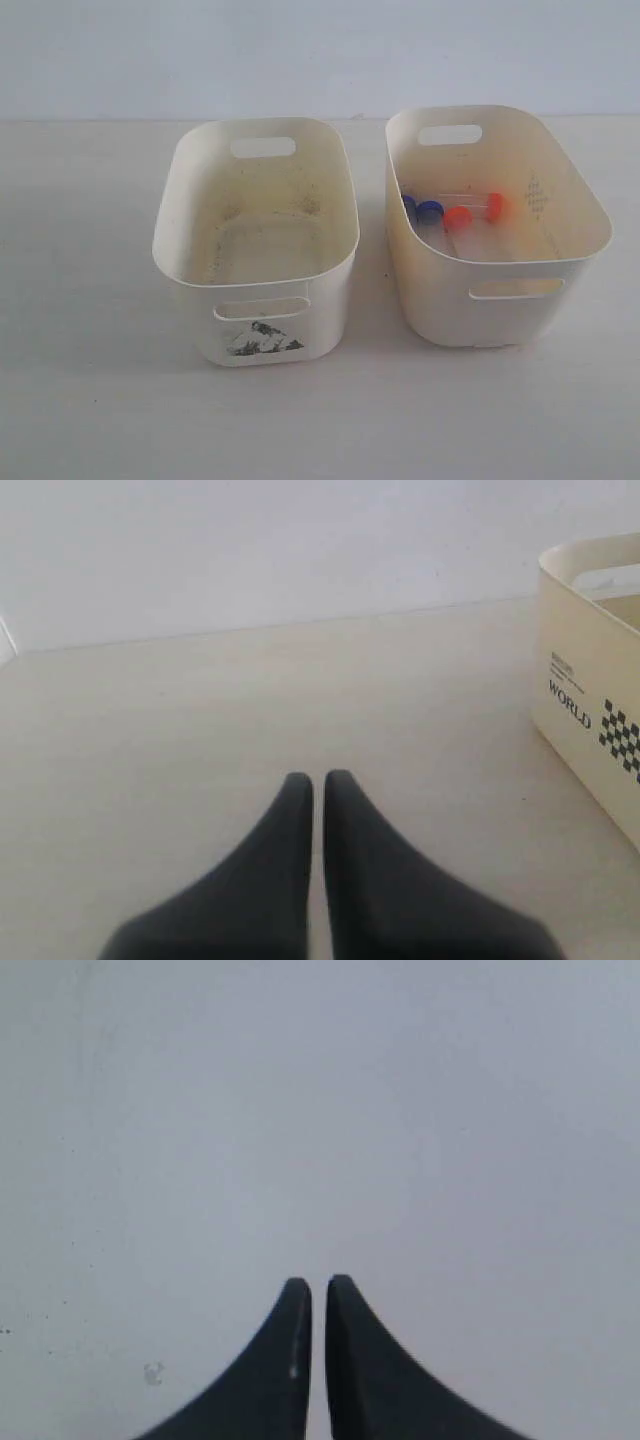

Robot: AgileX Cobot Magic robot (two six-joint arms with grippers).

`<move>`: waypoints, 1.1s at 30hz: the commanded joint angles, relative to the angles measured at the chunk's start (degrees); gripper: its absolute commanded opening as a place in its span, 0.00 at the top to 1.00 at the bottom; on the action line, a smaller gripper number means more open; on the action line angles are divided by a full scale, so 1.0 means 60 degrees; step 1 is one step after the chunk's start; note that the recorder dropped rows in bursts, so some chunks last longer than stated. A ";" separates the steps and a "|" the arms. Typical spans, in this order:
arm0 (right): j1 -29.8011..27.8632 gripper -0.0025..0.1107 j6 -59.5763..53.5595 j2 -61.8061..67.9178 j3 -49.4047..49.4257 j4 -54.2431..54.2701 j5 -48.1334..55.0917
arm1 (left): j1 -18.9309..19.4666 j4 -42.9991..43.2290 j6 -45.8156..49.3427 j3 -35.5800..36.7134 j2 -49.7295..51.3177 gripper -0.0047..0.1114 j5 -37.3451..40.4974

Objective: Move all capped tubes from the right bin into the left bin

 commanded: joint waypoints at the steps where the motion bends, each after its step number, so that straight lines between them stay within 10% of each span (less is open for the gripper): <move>1: -0.0026 0.93 -0.0206 0.1985 -0.2423 0.0493 0.4485 | 0.0011 -0.0064 -0.0111 -0.0037 -0.0018 0.92 -0.0144; 7: -0.0026 0.93 -0.0206 0.5369 -0.5603 0.0515 0.9700 | 0.0011 -0.0064 -0.0111 -0.0037 -0.0018 0.92 -0.0144; 17: 0.0244 0.93 -0.5109 0.9479 -0.8191 0.4781 1.0308 | 0.0011 -0.0064 -0.0111 -0.0037 -0.0018 0.92 -0.0144; 27: 0.2226 0.93 -0.2501 1.3175 -1.0439 0.1400 1.0453 | 0.0011 -0.0064 -0.0111 -0.0037 -0.0018 0.92 -0.0144; 33: 0.2281 0.50 -0.1210 1.5631 -1.2562 0.0648 1.2288 | 0.0011 -0.0064 -0.0111 -0.0037 -0.0018 0.92 -0.0144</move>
